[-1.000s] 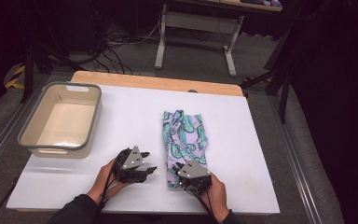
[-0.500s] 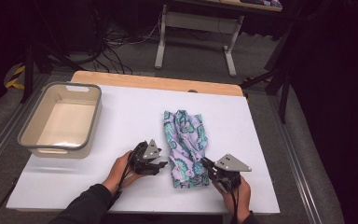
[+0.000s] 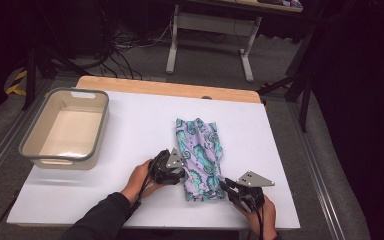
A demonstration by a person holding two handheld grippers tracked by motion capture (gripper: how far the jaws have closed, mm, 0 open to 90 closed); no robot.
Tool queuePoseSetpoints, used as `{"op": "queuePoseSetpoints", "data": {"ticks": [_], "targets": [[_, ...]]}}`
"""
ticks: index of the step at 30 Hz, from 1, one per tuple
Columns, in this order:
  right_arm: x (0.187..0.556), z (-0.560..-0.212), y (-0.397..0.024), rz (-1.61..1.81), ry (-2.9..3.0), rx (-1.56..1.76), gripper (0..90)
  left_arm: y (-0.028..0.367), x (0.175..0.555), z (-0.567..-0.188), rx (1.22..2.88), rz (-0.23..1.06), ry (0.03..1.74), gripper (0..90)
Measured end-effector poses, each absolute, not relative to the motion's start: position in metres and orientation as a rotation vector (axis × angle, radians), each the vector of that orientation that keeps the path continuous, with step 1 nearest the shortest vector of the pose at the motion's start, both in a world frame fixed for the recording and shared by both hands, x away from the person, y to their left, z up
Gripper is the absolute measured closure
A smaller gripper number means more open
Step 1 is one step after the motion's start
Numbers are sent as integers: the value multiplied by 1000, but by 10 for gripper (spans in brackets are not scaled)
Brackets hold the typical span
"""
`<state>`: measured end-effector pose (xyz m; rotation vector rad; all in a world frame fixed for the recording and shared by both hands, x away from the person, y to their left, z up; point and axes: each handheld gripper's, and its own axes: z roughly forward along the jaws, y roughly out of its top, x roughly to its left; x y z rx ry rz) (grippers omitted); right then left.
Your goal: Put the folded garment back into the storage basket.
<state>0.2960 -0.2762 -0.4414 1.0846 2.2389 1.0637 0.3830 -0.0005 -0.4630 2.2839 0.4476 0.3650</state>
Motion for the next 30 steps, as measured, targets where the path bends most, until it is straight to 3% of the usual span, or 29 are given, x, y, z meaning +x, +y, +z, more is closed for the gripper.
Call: {"op": "queuePoseSetpoints", "data": {"ticks": [1, 2, 4, 6, 11, 30], "targets": [[296, -441, -276, 1064, 2239, 1085, 702, -1, 383, -463, 2284, 365, 448, 653], [296, -438, -278, 1114, 2203, 1086, 613, -2, 383, -463, 2294, 379, 434, 689], [296, -435, -279, 1138, 2179, 1087, 545, -3, 383, -463, 2298, 386, 434, 810], [296, -432, -280, 1188, 2167, 1076, 519, -3, 381, -463, 2306, 402, 434, 866], [297, -422, -280, 1256, 2095, 1053, 450, -1, 378, -462, 2303, 432, 433, 882], [309, -430, -268, 1213, 2148, 1033, 448, 70, 355, -460, 2287, 510, 454, 885]]}}
